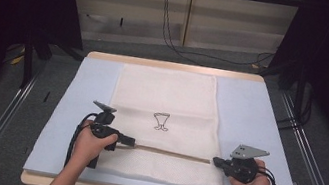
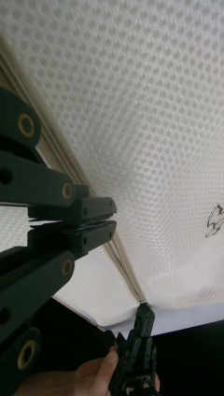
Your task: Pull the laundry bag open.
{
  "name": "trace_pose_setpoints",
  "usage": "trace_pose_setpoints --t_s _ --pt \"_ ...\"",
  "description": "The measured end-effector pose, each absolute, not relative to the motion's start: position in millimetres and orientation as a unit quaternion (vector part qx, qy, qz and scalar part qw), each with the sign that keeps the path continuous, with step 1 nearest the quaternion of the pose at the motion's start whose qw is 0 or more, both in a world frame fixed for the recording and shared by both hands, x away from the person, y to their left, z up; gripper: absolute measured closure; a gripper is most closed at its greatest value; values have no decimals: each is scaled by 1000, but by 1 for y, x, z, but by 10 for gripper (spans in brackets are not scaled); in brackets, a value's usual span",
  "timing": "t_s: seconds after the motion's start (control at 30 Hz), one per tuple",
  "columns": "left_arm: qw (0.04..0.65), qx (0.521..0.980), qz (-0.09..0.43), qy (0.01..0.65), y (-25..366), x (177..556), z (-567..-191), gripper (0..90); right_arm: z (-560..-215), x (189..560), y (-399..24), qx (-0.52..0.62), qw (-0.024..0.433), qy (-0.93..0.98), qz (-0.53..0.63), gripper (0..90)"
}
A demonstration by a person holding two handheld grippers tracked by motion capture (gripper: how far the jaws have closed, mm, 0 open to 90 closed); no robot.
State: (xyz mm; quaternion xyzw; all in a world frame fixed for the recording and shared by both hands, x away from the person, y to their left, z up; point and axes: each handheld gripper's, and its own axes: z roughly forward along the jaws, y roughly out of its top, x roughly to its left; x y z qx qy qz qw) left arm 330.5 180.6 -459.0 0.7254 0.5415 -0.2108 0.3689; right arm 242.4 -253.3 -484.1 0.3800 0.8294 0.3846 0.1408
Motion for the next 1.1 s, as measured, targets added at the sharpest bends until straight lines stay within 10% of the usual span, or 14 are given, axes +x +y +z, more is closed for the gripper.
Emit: trace_pose_setpoints --t_s 1.1 --pt "376 710 -205 559 219 329 -457 876 -484 242 -254 389 137 825 386 900"
